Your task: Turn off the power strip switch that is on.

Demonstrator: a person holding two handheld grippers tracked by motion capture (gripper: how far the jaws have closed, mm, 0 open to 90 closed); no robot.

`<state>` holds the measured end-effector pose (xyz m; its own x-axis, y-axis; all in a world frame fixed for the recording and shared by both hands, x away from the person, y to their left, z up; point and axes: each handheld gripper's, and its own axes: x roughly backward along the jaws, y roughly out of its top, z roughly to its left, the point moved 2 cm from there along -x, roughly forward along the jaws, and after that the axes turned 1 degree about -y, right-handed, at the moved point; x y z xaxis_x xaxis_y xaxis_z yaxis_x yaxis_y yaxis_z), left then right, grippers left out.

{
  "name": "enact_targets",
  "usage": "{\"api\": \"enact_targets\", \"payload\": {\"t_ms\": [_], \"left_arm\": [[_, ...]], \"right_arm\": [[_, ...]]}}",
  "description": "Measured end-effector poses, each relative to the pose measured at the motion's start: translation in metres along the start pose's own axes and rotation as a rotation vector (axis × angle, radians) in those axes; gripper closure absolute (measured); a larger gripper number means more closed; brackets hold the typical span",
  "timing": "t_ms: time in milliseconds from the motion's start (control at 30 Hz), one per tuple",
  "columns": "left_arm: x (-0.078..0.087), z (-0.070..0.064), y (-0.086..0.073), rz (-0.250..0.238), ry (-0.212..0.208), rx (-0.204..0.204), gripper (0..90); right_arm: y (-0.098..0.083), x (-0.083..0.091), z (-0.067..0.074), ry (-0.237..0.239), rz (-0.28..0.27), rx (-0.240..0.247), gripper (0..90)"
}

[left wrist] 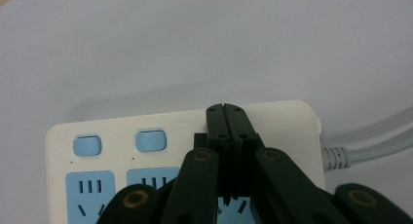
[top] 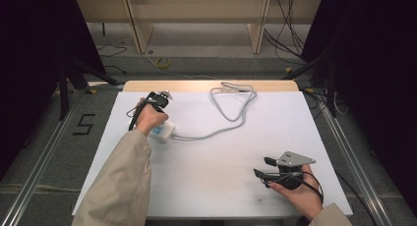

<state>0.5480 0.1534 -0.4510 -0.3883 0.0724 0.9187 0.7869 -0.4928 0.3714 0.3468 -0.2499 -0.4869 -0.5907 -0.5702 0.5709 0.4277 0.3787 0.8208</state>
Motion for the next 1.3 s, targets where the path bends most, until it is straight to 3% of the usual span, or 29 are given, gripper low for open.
{"api": "enact_targets", "payload": {"t_ms": [367, 767, 1000, 1300], "left_arm": [[-0.0028, 0.0005, 0.0007, 0.003, -0.003, -0.002, 89.5], [-0.0044, 0.0017, -0.0003, -0.001, -0.019, 0.021, 89.4], [-0.0044, 0.0003, 0.0001, 0.008, -0.006, 0.005, 89.5], [-0.0048, 0.0009, 0.0002, 0.008, -0.012, 0.031, 89.6]], "right_arm": [[0.0001, -0.0003, 0.0001, 0.001, -0.001, 0.002, 39.6], [0.0000, -0.0003, 0.0003, 0.001, 0.001, 0.001, 39.6], [0.0001, 0.0000, 0.0006, 0.001, 0.000, 0.003, 39.5], [0.0002, 0.0000, 0.0008, 0.002, -0.001, 0.004, 39.5]]}}
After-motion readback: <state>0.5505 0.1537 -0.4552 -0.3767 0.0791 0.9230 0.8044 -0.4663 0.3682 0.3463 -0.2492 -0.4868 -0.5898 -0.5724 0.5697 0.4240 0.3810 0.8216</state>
